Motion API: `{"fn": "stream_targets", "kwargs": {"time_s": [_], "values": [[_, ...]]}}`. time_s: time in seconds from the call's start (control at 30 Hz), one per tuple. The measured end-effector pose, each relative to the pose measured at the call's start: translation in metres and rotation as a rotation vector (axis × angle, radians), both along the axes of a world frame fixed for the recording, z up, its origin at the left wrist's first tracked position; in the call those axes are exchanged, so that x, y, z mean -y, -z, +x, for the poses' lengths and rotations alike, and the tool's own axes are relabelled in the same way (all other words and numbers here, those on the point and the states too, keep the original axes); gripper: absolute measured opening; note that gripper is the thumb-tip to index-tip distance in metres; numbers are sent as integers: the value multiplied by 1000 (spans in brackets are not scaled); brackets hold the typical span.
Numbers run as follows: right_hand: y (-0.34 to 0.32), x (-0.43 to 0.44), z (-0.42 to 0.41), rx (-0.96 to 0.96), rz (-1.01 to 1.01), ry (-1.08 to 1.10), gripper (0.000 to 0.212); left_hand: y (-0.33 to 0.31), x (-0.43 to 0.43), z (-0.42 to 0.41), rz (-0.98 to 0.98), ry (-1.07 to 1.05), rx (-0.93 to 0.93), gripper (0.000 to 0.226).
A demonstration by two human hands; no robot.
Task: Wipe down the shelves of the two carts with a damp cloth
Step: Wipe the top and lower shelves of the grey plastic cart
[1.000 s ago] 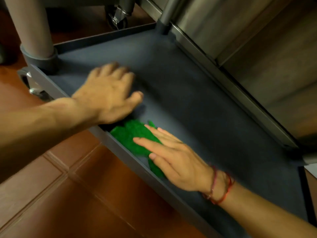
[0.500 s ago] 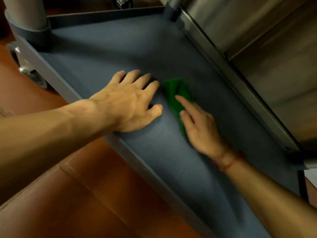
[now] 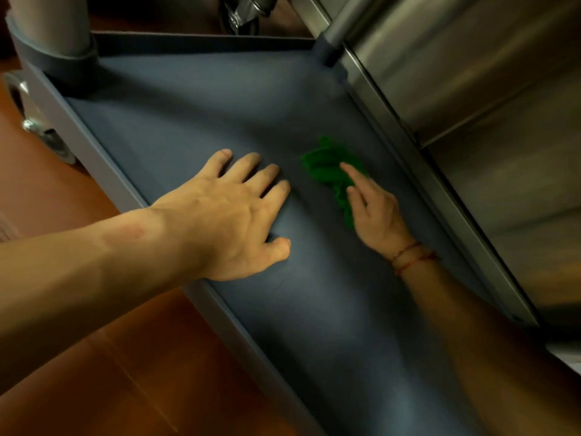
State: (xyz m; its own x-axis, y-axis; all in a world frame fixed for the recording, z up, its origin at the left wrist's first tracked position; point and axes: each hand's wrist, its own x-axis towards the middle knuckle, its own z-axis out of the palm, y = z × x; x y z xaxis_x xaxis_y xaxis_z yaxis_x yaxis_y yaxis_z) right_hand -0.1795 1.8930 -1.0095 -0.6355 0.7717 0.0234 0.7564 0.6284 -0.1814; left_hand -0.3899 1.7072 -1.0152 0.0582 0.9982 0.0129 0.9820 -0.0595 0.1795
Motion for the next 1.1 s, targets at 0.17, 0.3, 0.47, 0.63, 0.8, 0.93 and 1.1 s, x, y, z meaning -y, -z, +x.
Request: {"fn": "stream_targets", "kwargs": {"time_s": [0.17,0.3,0.47,0.63,0.8,0.93,1.1], "values": [[-10,-45,14,93,8,509,48,-2,0,-1,-29,12,17,85],[-13,-44,4,44,-42,597,48,-1,0,1,-57,23,-20,80],[-14,-43,-46,-20,-34,295,46,0,-2,1,-76,26,-9,82],[-7,-62,-41,32,2,287,48,-1,-2,-1,-81,20,15,79],[-9,-76,27,100,-43,622,48,-4,-1,-1,-94,22,24,78],[-9,-64,65,50,-50,749,49,-3,-2,1,-87,18,18,79],[-2,-38,28,-108,-23,524,44,-4,-3,1,-94,11,19,80]]}}
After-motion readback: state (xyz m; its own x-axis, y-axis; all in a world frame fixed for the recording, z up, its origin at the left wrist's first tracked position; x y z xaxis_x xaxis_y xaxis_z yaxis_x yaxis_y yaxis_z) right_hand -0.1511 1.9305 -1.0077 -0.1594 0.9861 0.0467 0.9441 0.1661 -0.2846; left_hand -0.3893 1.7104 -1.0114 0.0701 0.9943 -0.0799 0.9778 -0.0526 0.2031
